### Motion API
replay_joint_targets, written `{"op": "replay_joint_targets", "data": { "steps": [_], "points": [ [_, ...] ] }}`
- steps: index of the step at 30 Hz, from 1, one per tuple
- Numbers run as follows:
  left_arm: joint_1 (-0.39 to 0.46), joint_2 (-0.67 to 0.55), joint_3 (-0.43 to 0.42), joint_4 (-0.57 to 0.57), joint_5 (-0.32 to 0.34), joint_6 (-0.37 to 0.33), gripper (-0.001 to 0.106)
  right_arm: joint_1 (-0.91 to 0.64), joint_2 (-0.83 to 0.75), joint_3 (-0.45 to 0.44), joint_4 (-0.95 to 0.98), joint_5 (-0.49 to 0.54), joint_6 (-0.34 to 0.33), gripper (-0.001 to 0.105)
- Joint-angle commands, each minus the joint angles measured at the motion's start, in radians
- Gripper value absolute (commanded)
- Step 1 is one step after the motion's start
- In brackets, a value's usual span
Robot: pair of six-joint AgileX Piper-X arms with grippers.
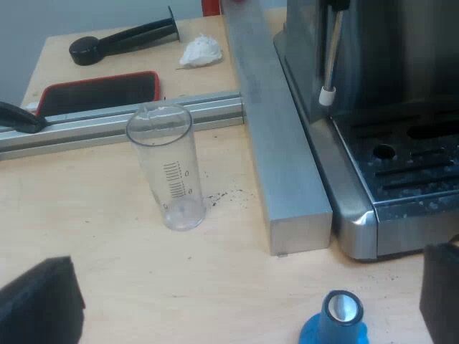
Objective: Grind coffee beans and then tamp
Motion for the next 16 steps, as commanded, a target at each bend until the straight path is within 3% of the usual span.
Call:
{"op": "replay_joint_targets", "data": {
  "steps": [1, 16],
  "points": [
    [-0.001, -0.139, 0.000, -0.014, 0.024, 0.000, 0.098, -0.004, -0.045, -0.006, -0.010, 0.000, 0.000, 0.090],
    [-0.001, -0.139, 0.000, -0.014, 0.024, 0.000, 0.098, -0.004, -0.045, -0.006, -0.010, 0.000, 0.000, 0.090]
  ]
}}
